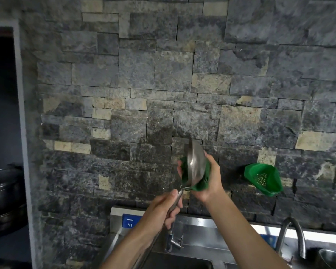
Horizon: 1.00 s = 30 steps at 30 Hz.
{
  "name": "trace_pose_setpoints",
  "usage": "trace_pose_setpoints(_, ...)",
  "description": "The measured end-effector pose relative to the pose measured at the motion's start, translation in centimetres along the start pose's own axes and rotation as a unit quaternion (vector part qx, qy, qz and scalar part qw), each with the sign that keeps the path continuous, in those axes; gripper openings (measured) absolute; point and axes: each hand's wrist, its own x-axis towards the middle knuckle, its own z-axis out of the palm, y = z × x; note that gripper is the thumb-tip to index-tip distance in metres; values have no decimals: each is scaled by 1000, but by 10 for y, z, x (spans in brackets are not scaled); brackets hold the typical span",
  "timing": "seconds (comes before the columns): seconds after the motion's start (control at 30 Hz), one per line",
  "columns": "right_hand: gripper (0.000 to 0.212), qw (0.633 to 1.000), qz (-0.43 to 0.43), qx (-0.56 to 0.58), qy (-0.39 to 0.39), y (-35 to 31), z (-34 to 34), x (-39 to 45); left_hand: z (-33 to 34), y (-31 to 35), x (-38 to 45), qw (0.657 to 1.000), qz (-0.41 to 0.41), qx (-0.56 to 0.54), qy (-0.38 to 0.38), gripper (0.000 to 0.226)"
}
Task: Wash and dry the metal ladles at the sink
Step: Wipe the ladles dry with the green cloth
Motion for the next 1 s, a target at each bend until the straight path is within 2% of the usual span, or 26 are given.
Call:
trace_pose_setpoints(0.13, 44, 984, -115, -115, 74, -17, 13, -10, 0, 6, 4, 999, 39, 17, 12, 41)
trace_pose_setpoints(0.2, 53, 941, -236, -184, 156, -21, 20, -20, -1, 8, 7, 994, 56, 90, 37, 36)
trace_pose_setpoints(0.23, 54, 903, -312, -231, 185, -21, 25, -27, -1, 7, 10, 988, 65, 132, 50, 31)
trace_pose_setpoints(0.3, 57, 795, -462, -355, 166, -17, 39, -43, 1, 1, 15, 976, 84, 186, 69, 22)
trace_pose_setpoints(0.33, 59, 724, -523, -426, 146, -16, 42, -46, 3, -2, 18, 971, 91, 207, 80, 21)
trace_pose_setpoints(0.4, 62, 552, -616, -546, 132, -12, 40, -38, 11, -5, 23, 958, 109, 243, 103, 20)
trace_pose_setpoints(0.43, 62, 471, -633, -598, 139, -10, 38, -31, 17, -3, 24, 954, 123, 252, 109, 19)
trace_pose_setpoints(0.47, 61, 410, -628, -643, 158, -8, 35, -23, 22, -2, 25, 951, 138, 255, 112, 19)
trace_pose_setpoints(0.53, 61, 343, -588, -704, 203, -5, 28, -11, 31, 2, 24, 942, 163, 271, 113, 18)
trace_pose_setpoints(0.6, 62, 315, -569, -724, 228, -7, 23, -7, 37, 3, 22, 929, 178, 300, 121, 16)
trace_pose_setpoints(0.63, 62, 314, -569, -724, 232, -8, 20, -6, 40, 3, 21, 924, 177, 315, 125, 15)
trace_pose_setpoints(0.7, 59, 341, -575, -711, 218, -6, 22, -7, 44, 2, 22, 918, 169, 334, 129, 13)
trace_pose_setpoints(0.73, 58, 372, -571, -705, 197, -2, 24, -9, 45, 2, 22, 920, 163, 333, 127, 9)
trace_pose_setpoints(0.77, 57, 408, -562, -700, 165, 3, 27, -11, 45, 3, 22, 921, 157, 334, 124, 3)
trace_pose_setpoints(0.83, 53, 458, -534, -707, 77, 9, 29, -19, 44, 8, 23, 918, 155, 343, 123, 17)
trace_pose_setpoints(0.9, 44, 469, -499, -728, -27, 5, 28, -25, 37, 14, 23, 915, 162, 346, 131, 23)
trace_pose_setpoints(1.0, 37, 464, -428, -764, -135, -11, 15, -31, 22, 20, 19, 917, 172, 337, 124, 9)
